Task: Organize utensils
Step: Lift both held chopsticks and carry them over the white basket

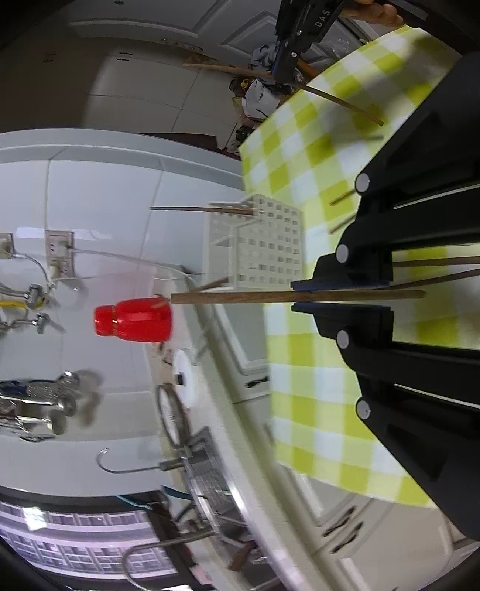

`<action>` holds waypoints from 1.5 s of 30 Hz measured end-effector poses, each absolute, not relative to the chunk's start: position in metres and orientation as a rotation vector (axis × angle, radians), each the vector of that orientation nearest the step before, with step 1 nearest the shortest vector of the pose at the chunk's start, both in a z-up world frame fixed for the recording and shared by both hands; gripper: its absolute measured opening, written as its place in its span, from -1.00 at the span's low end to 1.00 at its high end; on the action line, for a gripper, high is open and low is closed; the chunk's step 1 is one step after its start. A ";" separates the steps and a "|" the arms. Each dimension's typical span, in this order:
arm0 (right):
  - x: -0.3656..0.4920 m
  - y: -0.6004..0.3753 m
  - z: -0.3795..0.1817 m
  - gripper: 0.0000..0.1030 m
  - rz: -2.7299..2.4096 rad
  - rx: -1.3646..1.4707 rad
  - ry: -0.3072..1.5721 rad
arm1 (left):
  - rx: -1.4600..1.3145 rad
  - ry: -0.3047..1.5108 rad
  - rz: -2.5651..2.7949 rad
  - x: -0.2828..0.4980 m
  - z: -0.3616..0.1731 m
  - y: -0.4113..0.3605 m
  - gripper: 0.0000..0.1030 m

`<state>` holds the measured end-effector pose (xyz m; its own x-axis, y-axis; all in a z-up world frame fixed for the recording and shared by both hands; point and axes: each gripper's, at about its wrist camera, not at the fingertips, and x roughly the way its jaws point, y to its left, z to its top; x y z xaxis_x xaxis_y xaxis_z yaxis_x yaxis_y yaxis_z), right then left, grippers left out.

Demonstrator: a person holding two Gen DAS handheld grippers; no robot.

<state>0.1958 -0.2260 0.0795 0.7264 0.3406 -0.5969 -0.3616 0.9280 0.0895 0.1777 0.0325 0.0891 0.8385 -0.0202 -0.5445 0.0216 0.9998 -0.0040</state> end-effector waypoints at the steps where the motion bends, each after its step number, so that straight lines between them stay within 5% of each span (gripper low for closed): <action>1: 0.201 -0.225 0.088 -0.87 0.389 -0.038 0.638 | 0.016 0.560 -0.023 0.183 0.099 0.030 -0.88; 22: 0.336 -0.177 0.177 -0.87 0.374 0.013 0.527 | 0.024 0.426 -0.144 0.307 0.219 0.003 -0.88; 45: 0.388 -0.138 0.123 -0.87 0.375 0.016 0.600 | -0.040 0.495 -0.115 0.368 0.149 0.016 -0.88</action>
